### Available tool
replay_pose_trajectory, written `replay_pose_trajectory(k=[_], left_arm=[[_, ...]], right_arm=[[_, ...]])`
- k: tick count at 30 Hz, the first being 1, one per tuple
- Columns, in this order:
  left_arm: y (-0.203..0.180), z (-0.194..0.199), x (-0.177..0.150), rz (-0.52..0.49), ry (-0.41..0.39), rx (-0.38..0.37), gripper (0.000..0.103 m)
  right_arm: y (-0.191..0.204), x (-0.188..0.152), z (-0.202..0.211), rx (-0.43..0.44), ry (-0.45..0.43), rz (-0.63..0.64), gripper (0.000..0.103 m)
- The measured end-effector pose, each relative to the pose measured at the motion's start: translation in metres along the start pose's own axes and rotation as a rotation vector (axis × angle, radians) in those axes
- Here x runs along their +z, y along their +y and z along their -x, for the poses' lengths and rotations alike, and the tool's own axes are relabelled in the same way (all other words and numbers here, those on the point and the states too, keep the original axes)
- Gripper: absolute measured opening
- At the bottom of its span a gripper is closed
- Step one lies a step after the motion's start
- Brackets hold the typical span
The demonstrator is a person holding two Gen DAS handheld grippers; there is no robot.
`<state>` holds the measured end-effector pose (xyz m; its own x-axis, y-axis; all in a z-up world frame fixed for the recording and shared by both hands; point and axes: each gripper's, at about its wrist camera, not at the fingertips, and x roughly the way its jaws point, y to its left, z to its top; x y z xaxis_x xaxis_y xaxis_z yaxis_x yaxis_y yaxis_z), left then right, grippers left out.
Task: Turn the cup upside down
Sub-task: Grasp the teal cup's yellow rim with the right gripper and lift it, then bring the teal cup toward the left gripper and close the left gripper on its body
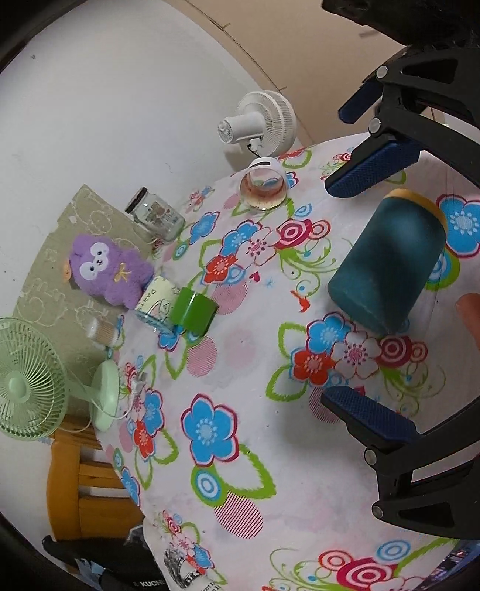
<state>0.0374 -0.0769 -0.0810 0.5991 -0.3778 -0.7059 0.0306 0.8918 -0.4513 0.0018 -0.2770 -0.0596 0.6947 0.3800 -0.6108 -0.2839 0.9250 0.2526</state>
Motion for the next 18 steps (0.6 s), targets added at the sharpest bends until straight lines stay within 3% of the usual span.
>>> replay_pose_trajectory(k=[9,15,18], left_arm=[[-0.020,-0.019,-0.002,0.028,0.024,0.022,0.103],[-0.014,-0.037,-0.008,0.154,0.071,0.044,0.103],[-0.015,-0.041,-0.010,0.171,0.073,0.067,0.103]], right_arm=[[-0.038,-0.019,0.021,0.007,0.005,-0.058,0.099],[-0.052,-0.026,0.018,0.025,0.039,-0.077,0.099],[-0.046,-0.028,0.013,0.034,0.067,-0.039,0.099]])
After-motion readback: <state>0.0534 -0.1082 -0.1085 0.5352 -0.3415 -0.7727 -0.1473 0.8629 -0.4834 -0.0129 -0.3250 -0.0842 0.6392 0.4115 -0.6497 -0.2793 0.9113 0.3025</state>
